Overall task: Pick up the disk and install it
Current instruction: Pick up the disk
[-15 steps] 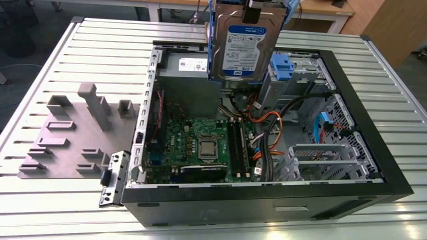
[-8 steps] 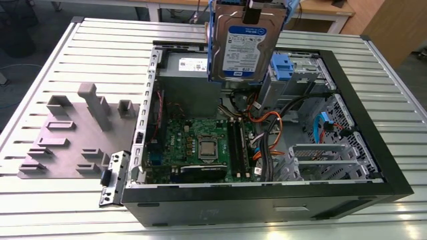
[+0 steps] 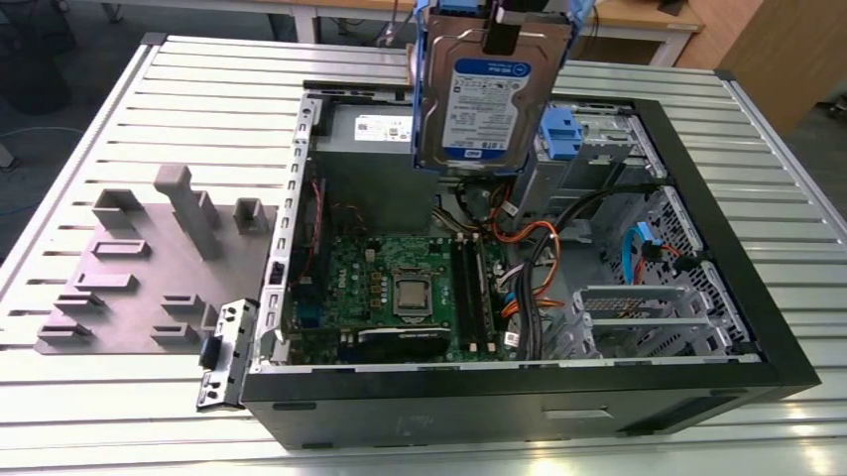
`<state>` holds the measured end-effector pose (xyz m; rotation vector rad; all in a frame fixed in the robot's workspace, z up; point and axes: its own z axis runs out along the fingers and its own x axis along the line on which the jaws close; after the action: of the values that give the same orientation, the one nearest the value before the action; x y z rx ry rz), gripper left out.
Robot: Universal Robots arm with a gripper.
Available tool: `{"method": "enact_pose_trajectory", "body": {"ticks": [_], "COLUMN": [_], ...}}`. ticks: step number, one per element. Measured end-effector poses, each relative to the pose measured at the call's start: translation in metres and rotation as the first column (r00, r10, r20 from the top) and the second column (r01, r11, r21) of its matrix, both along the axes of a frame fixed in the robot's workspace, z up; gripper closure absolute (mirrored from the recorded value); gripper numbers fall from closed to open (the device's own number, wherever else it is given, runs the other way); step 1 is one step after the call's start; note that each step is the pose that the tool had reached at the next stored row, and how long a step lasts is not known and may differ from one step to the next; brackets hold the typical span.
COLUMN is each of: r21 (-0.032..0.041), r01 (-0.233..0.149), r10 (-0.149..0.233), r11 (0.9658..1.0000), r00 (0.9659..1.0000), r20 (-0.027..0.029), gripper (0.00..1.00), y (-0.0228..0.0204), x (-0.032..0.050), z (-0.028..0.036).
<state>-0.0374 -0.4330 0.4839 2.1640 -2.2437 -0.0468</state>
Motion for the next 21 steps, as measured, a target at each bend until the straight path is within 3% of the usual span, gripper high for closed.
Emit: {"method": "enact_pose_trajectory", "body": {"ticks": [6, 21], "r21": [-0.003, -0.0073], "r01": [0.0, 0.0], "r10": [0.0, 0.0], "r11": [1.0, 1.0], "r00": [1.0, 1.0], "r20": [0.0, 0.0], "gripper": [0.65, 0.65], "y": [-0.0091, -0.0368], "x": [0.0, 0.0], "z": [0.0, 0.0]}}
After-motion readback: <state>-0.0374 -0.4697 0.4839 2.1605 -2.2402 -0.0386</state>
